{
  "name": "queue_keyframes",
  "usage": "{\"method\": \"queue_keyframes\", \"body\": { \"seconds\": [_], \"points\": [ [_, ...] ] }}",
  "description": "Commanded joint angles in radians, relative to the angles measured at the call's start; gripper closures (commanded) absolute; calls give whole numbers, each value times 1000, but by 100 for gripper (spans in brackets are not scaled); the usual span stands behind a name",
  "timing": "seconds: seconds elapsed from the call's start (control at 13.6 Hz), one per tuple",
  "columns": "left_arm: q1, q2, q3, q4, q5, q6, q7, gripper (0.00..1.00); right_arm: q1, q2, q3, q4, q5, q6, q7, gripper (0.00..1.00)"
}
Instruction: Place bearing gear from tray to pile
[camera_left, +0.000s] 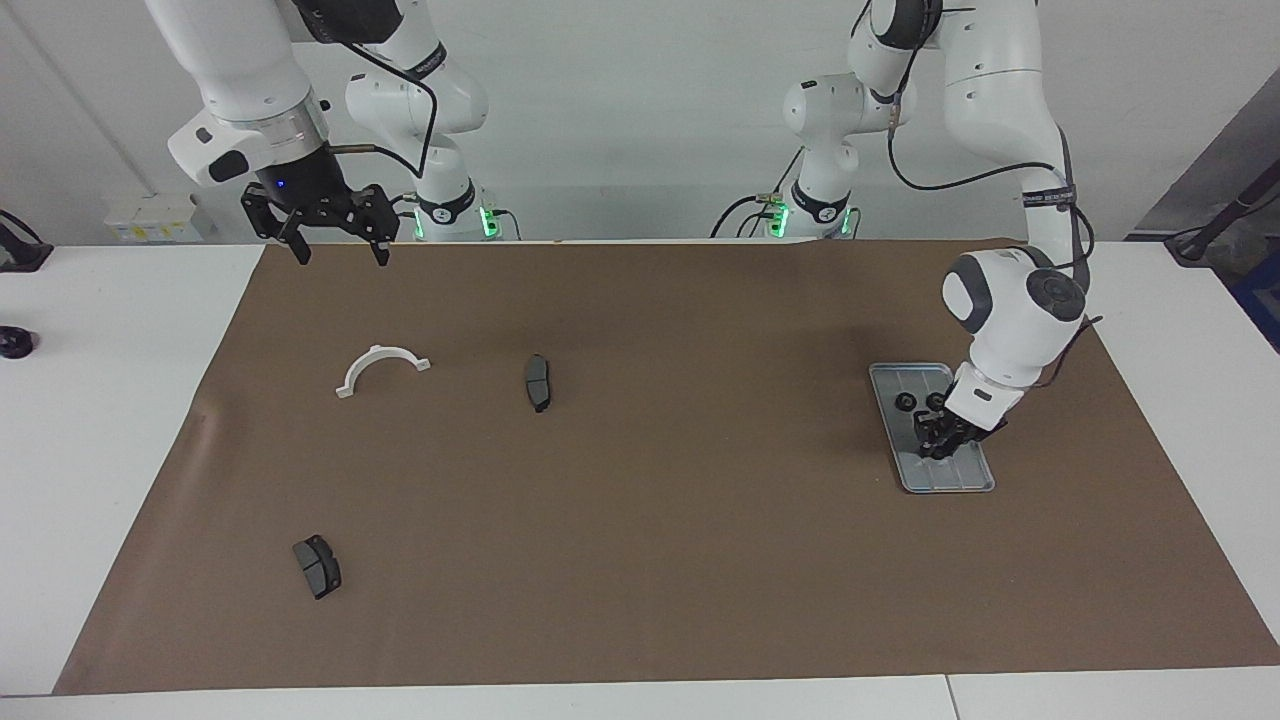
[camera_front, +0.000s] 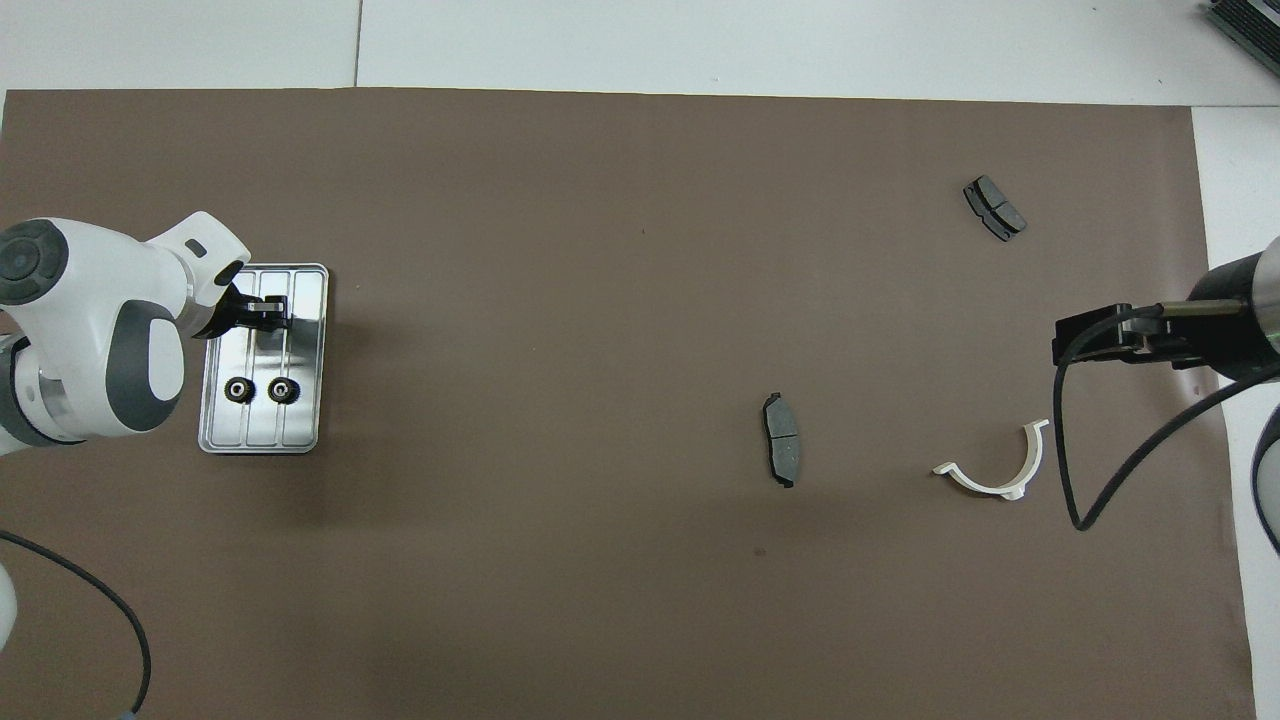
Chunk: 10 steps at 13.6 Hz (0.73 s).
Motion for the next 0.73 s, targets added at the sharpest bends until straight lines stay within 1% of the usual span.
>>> {"method": "queue_keyframes", "body": {
  "seconds": [0.0,0.37,0.51,0.59,0.66],
  "points": [
    [-5,-11,6,-36,12,24,3,60,-9,-24,5,-28,4,9,0,0],
    [-2,-20,6,-24,12,-42,3,60,-9,-24,5,-28,5,9,0,0],
    [-2,-20,6,-24,12,-41,3,60,-9,-24,5,-28,4,9,0,0],
    [-2,-22,6,-24,12,-41,3,61,-9,-24,5,-28,4,9,0,0],
    [-1,-22,6,-26,12,-41,3,69,-9,-24,5,-28,4,9,0,0]
  ]
}}
